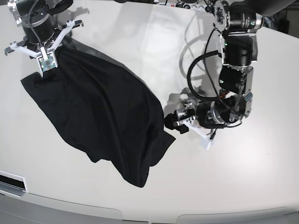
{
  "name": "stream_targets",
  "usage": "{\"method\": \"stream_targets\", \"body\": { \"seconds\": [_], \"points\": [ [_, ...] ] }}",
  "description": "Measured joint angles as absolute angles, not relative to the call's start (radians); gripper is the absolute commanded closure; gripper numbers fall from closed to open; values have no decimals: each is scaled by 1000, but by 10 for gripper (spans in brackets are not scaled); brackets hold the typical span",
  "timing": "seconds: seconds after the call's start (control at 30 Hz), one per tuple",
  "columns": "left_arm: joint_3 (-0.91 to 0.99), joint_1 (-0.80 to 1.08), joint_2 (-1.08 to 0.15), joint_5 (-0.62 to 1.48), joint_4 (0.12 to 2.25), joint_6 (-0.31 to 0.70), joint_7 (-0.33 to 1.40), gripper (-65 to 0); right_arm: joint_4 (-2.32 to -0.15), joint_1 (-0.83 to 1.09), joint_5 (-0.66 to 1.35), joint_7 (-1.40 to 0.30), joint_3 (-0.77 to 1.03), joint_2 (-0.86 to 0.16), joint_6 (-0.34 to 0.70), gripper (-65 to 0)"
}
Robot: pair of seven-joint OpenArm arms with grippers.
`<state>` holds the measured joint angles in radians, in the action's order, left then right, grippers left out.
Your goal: Layout the t-shirt on the table in an organized manner, then fold the t-shirt properly
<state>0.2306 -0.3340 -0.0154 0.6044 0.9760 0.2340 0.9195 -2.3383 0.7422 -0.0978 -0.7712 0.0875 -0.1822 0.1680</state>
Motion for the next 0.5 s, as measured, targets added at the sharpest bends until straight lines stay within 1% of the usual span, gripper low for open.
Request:
{"method": "stream_targets", "body": {
  "seconds": [0.23, 0.33, 0.5],
  "points": [
    [231, -332, 97, 506, 977, 172, 873, -445, -2338, 732, -98, -771, 88, -182, 168, 0],
    [230, -333, 114, 467, 979, 132, 862, -445, -2338, 732, -97, -772, 88, -182, 168, 0],
    [228, -332, 114, 436, 979, 134, 836, -444, -2338, 732, -97, -771, 88, -182, 168, 0]
  ]
}}
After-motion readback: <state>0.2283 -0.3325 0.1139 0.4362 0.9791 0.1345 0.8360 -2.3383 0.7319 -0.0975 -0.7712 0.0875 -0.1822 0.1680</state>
